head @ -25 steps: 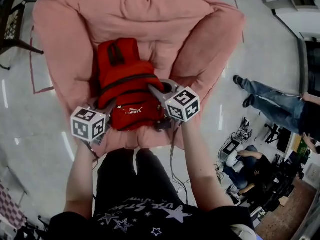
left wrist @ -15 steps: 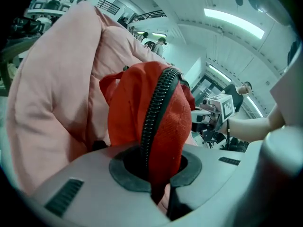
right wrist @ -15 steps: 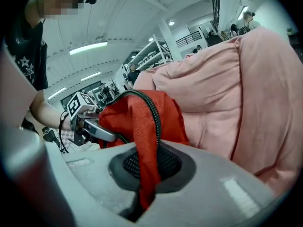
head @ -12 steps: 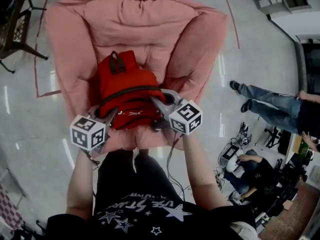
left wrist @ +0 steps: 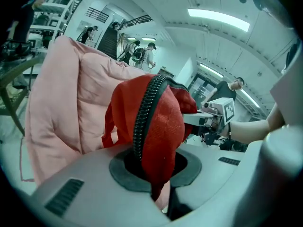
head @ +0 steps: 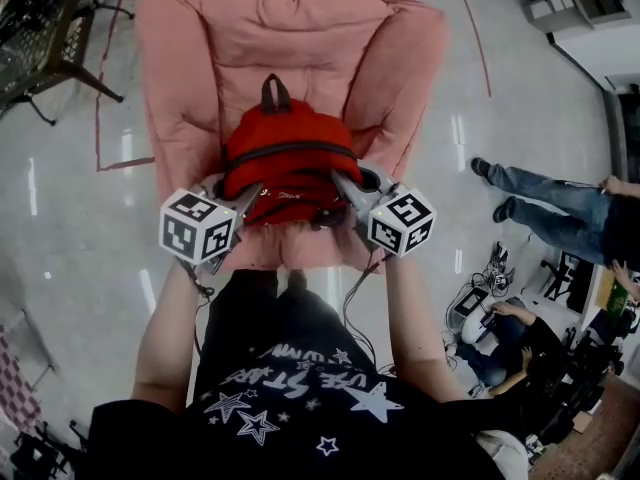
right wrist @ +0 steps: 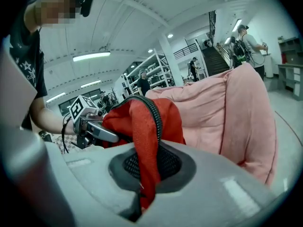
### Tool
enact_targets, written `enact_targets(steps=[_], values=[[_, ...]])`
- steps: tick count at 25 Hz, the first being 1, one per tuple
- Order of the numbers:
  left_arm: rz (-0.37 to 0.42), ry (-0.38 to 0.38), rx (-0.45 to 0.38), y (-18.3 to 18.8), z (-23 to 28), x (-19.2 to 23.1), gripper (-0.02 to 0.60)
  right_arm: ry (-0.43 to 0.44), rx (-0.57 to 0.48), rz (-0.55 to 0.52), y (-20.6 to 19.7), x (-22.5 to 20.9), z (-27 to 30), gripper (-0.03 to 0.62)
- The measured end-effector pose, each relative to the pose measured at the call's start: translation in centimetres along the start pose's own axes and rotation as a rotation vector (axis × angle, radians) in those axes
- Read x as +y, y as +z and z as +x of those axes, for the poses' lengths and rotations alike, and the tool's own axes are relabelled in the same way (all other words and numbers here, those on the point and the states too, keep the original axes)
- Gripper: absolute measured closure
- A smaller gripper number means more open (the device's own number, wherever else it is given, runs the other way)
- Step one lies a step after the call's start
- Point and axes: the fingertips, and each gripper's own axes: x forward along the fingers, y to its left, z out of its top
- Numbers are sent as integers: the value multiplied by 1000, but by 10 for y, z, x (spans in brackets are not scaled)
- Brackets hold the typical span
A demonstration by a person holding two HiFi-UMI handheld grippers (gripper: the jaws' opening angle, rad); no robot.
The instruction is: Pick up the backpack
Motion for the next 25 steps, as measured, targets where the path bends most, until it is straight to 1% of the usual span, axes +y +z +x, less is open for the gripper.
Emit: enact_targets(steps=[3, 7, 11, 17, 21, 25], values=[[9, 9, -10, -1, -13, -19, 537, 25, -24, 28, 3, 15, -18, 591], [31, 23, -40, 0, -28, -49, 537, 35, -60, 38, 8, 32, -46, 591], [38, 45, -86, 4, -49, -71, 538, 56, -96, 8, 17, 53, -65, 592], [48, 80, -157, 1, -80, -106, 538, 87, -137, -41, 28, 86, -97, 592], [37, 97, -215, 1, -102, -133, 538, 113, -192, -21, 37, 112, -128, 591], [66, 113, -253, -2, -119, -168, 538, 131, -228, -32, 42, 133, -162, 591]])
